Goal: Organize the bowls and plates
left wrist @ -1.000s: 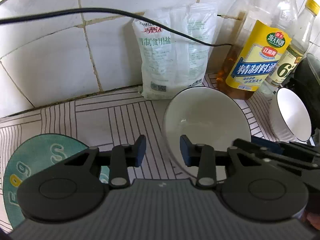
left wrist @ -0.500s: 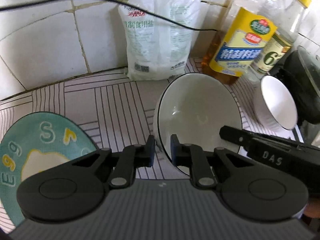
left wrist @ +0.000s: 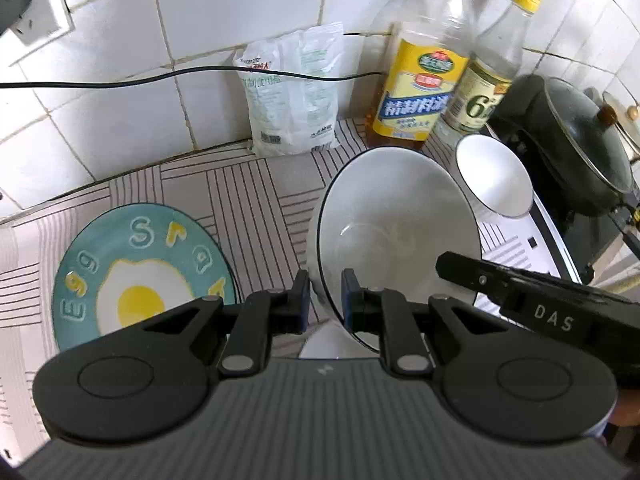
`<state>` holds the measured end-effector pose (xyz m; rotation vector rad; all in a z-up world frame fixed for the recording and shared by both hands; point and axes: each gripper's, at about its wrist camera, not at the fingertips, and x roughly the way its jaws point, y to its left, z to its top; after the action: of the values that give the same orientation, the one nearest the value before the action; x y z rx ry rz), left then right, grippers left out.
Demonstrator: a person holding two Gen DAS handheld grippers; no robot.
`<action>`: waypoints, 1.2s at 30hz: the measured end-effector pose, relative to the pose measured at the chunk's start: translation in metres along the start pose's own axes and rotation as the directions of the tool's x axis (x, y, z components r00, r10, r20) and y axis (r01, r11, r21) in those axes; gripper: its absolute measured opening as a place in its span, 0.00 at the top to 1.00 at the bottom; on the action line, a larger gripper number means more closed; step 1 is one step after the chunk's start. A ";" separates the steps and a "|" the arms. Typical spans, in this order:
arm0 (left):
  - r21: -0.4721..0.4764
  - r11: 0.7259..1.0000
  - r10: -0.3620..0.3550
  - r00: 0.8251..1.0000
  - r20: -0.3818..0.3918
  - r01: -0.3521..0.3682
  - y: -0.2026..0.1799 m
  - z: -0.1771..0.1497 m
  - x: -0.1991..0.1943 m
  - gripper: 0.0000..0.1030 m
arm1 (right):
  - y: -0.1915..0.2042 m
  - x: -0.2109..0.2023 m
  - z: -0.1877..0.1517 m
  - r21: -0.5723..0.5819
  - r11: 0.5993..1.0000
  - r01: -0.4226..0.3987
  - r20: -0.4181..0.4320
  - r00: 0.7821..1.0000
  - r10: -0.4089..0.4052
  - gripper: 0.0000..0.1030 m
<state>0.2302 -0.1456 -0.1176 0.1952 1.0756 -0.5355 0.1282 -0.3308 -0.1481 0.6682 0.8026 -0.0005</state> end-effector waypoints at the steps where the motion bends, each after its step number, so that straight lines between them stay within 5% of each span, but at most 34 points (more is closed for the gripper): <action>1: 0.005 1.000 0.010 1.000 -0.005 -0.010 -0.002 -0.003 -0.004 0.86 | 0.000 -0.004 -0.003 0.010 1.000 -0.008 0.001 1.000 0.008 0.87; 15: 0.043 0.998 0.059 0.995 -0.085 -0.055 -0.020 -0.045 -0.021 0.86 | 0.006 -0.046 -0.036 -0.044 0.999 -0.017 -0.029 0.999 0.016 0.86; 36: -0.071 0.995 0.045 0.968 -0.247 -0.065 0.003 -0.068 0.023 0.86 | 0.015 -0.021 -0.070 -0.235 0.971 0.044 -0.039 0.998 -0.054 0.86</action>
<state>0.1869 -0.1229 -0.1706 0.2256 1.3262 -0.4250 0.0703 -0.2855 -0.1613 0.4267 0.8470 0.0638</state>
